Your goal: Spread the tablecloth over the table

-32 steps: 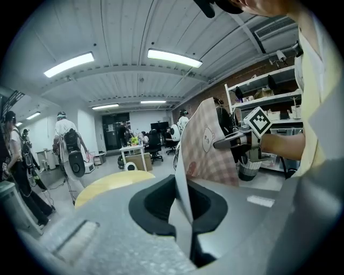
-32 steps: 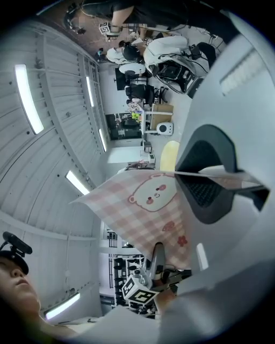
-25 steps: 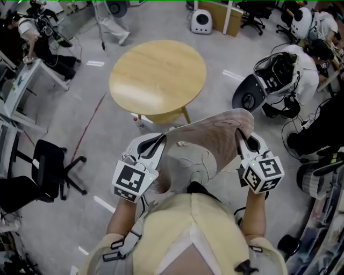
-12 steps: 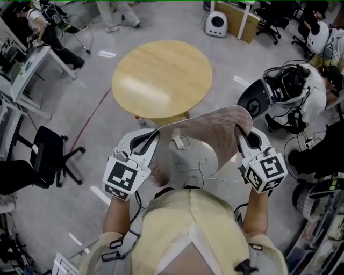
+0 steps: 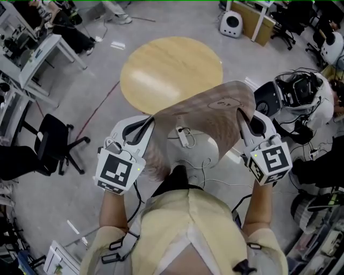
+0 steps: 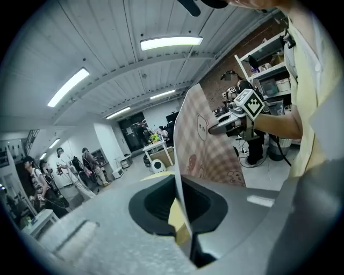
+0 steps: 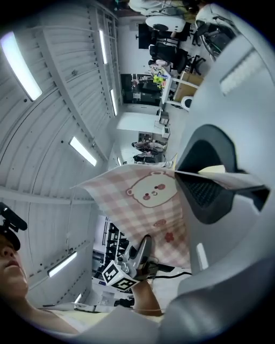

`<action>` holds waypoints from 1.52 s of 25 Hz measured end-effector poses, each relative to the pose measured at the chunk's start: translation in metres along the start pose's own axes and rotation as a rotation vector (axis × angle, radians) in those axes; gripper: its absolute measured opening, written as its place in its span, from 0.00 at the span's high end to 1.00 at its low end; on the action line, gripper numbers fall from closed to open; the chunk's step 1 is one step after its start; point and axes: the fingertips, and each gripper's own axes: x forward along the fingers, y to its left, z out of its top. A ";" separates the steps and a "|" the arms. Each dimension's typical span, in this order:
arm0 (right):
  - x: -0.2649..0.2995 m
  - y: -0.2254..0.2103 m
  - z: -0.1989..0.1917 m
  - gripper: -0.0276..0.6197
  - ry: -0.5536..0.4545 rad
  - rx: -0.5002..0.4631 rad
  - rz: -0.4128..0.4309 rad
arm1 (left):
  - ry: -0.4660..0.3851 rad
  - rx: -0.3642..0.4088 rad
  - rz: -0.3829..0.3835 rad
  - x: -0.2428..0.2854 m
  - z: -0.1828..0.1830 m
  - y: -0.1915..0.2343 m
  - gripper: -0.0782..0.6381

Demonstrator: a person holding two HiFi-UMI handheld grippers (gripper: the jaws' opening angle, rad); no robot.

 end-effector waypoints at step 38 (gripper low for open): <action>0.308 -0.085 0.094 0.93 0.045 -0.332 0.044 | 0.187 0.135 0.068 0.160 -0.040 0.267 0.87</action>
